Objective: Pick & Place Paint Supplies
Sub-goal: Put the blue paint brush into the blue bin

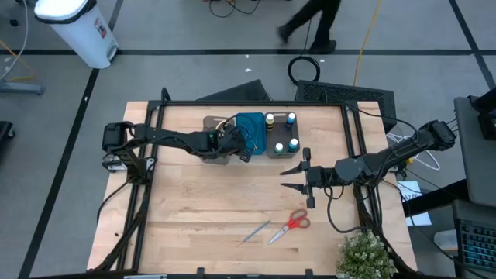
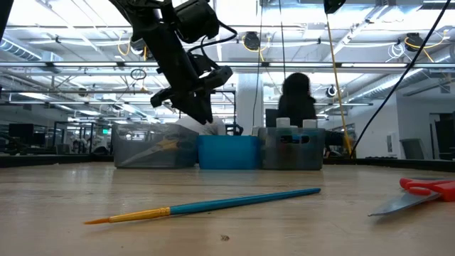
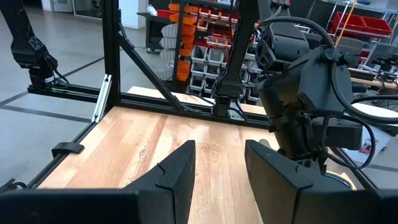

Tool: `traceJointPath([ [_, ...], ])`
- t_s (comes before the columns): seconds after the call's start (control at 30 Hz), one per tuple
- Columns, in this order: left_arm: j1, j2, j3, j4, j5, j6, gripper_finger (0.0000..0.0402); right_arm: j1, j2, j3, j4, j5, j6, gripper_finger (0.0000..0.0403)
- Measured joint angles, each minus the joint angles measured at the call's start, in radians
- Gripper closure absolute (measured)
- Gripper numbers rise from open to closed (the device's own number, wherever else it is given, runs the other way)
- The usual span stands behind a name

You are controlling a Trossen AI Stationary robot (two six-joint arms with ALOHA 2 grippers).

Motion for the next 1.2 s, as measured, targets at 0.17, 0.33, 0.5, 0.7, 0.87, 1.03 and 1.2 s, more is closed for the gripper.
traceJointPath([
  [0.17,0.0,0.0,0.0,0.005,-0.021,0.044,0.0253,0.0,0.0,0.0,0.0,0.0,0.0,0.0273],
  [0.33,-0.009,-0.03,0.0,0.032,0.136,0.182,0.0206,0.0,0.0,0.0,-0.001,0.0,0.0,0.0273],
  [0.5,-0.087,-0.083,0.001,0.051,0.297,0.187,0.0191,0.0,0.0,0.0,-0.008,0.0,-0.001,0.0273],
  [0.7,-0.308,-0.085,0.001,0.103,0.37,0.253,0.019,0.0,0.0,0.0,0.001,0.0,-0.047,0.0273],
  [0.87,-0.504,-0.048,0.002,0.129,0.367,0.219,0.019,0.0,0.0,0.0,0.003,-0.002,-0.064,0.0273],
  [1.03,-0.64,0.018,0.002,0.212,0.305,0.221,0.019,0.002,-0.001,0.0,0.023,-0.004,-0.051,0.0273],
  [1.2,-0.735,0.112,0.069,0.187,0.155,0.14,0.019,0.008,0.0,0.0,0.024,-0.006,-0.042,0.0273],
])
